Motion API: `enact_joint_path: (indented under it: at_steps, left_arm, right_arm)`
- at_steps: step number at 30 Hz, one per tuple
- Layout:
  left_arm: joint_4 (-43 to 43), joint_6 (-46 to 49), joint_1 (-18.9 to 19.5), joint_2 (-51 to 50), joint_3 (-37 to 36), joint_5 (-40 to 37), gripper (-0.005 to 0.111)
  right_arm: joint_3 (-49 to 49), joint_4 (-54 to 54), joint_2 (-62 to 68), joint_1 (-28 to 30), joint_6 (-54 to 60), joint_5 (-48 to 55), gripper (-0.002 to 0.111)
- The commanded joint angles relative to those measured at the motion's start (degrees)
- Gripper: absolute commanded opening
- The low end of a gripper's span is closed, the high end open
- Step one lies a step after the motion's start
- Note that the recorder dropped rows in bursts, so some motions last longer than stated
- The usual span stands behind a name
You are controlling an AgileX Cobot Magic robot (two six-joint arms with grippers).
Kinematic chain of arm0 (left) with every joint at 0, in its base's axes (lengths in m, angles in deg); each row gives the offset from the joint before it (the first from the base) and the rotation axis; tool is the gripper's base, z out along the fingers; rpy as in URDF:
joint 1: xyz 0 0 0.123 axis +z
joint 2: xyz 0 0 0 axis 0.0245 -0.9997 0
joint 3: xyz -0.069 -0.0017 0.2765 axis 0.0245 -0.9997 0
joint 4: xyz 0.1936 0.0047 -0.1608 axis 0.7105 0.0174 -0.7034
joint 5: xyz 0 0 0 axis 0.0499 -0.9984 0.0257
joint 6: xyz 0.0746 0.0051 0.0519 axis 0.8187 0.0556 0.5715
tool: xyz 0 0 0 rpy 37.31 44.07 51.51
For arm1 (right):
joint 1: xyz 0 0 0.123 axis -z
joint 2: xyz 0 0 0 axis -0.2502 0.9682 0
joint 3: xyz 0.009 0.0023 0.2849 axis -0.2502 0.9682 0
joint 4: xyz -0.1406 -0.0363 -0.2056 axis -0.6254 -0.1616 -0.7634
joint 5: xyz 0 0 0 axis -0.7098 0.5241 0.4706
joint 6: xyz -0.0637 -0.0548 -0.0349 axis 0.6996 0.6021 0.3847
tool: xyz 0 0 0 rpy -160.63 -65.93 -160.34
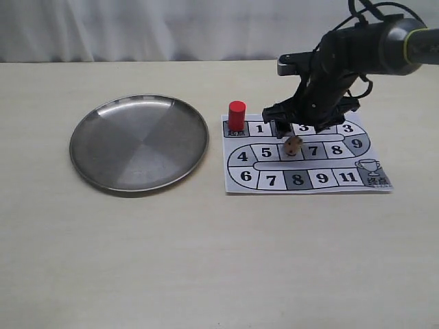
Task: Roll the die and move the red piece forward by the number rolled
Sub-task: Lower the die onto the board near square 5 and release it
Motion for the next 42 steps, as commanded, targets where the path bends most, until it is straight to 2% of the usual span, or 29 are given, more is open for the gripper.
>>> enact_joint_path:
  at_steps: [1, 3, 5, 9, 10, 12, 21, 30, 35, 39, 42]
  left_arm:
    - [0.01, -0.05, -0.14, 0.06, -0.1, 0.51, 0.0]
    - [0.01, -0.05, -0.14, 0.06, -0.1, 0.51, 0.0]
    - [0.01, -0.05, -0.14, 0.06, -0.1, 0.51, 0.0]
    - [0.01, -0.05, -0.14, 0.06, -0.1, 0.51, 0.0]
    - [0.01, -0.05, -0.14, 0.06, -0.1, 0.51, 0.0]
    - [0.01, -0.05, -0.14, 0.06, -0.1, 0.51, 0.0]
    - [0.01, -0.05, -0.14, 0.06, -0.1, 0.51, 0.0]
    - [0.01, -0.05, -0.14, 0.06, -0.1, 0.51, 0.0]
    - [0.01, -0.05, -0.14, 0.06, -0.1, 0.51, 0.0]
    - [0.01, -0.05, -0.14, 0.06, -0.1, 0.51, 0.0]
    - [0.01, -0.05, -0.14, 0.06, -0.1, 0.51, 0.0]
  right_arm:
    - [-1.98, -0.85, -4.58, 0.09, -0.17, 0.98, 0.081]
    - [-2.02, -0.85, -7.23, 0.09, 0.2, 0.46, 0.075]
    - [-2.02, -0.85, -10.21, 0.09, 0.2, 0.33, 0.062]
    - [-2.02, -1.06, -14.93, 0.09, 0.31, 0.67, 0.027]
    - [-1.79, -1.06, -16.23, 0.09, 0.31, 0.67, 0.016]
    - [-0.81, -1.06, -18.0, 0.09, 0.31, 0.67, 0.005]
    - [9.84, -2.08, -23.47, 0.09, 0.31, -1.77, 0.004]
    - [27.05, -1.68, -22.89, -0.14, 1.25, -18.45, 0.004]
    - [35.2, -1.1, -20.37, -2.88, 7.48, -30.2, 0.004]
    - [39.23, -1.1, -16.43, -5.41, 10.53, -38.63, 0.004]
    - [39.54, -1.26, -13.7, -6.07, 10.86, -40.48, 0.004]
